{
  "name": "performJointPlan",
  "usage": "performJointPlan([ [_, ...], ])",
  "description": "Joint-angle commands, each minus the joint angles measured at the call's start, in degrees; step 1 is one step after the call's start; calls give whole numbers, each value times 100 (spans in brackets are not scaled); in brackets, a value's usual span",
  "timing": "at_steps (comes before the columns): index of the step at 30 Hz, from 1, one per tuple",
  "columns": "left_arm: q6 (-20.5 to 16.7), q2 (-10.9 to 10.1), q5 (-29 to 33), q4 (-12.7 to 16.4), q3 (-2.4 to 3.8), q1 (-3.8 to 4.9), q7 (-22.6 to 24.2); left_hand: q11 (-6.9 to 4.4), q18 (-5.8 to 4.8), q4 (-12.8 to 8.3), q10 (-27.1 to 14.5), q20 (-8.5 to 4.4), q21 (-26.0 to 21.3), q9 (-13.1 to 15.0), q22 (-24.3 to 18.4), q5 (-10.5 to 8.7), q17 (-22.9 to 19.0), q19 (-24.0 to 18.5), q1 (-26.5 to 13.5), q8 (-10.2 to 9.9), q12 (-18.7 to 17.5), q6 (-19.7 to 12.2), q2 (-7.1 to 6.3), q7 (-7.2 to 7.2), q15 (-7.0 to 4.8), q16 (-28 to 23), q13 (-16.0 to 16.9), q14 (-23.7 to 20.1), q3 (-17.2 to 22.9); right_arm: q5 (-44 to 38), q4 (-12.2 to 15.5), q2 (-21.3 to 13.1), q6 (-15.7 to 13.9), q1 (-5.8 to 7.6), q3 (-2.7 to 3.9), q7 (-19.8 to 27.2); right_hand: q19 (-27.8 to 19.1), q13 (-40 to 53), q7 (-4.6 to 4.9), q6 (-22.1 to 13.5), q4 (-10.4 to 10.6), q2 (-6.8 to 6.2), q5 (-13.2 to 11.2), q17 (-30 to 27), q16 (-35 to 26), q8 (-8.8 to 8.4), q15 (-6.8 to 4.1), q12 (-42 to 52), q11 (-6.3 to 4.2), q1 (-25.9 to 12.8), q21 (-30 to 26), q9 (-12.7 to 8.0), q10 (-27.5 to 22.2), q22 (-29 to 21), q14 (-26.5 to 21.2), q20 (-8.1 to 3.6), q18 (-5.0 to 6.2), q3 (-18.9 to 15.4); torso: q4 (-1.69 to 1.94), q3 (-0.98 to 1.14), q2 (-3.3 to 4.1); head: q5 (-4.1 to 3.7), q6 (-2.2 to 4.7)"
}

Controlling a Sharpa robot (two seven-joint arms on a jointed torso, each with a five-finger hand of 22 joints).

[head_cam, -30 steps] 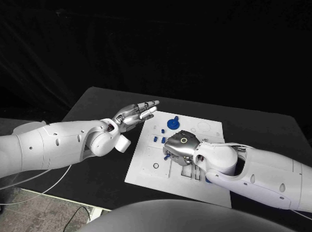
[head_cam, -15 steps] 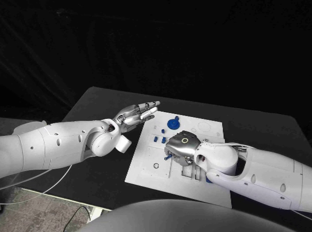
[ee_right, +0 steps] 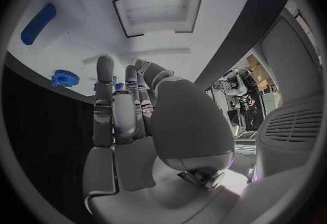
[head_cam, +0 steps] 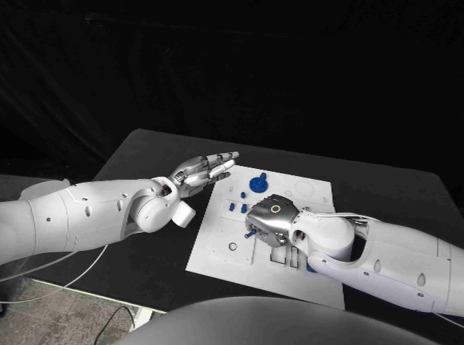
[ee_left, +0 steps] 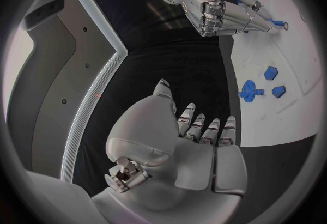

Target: Assemble the parts on the task board

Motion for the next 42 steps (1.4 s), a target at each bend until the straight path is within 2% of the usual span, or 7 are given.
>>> performJointPlan([
  [1, 140, 16, 6, 1, 3, -1, 12, 33, 52, -18, -19, 44, 21, 6, 1, 22, 6, -9, 25, 19, 20, 47, 51, -2, 42, 0, -7, -2, -11, -9, -5, 7, -16, -1, 0, -37, -37, 11, -15, 14, -3, -6, -29, -14, -38, -23, 2, 13, 2, -33, -34, 4, 42, 7, -32, -2, 20, -2, 3, 0, 0, 10, 1],
  [16, 157, 16, 6, -16, 3, -3, -9, 41, 53, -19, -20, 48, 21, 13, 1, 28, 6, -9, 34, 29, 21, 99, 54, 16, 45, 0, -7, -1, -12, 88, -26, 18, -23, -1, 0, -32, -47, 155, -29, 5, -24, -10, -129, -68, -85, -61, -27, 169, -38, -60, -98, -1, 108, 1, -68, -13, 21, -30, 0, -1, 1, 25, 1],
  [42, 203, 25, 6, -34, 3, -5, -53, 68, 55, -21, -19, 58, 22, 27, 7, 40, 7, -6, 48, 52, 25, 214, 62, 53, 54, 1, -6, 1, -13, 112, -5, 28, 9, -1, 0, -39, -49, 410, -16, -168, -49, -7, -134, -133, -140, -199, -14, 349, -22, -95, -201, -42, -179, 0, -120, -10, 16, -48, 0, -3, -1, 55, 1],
])
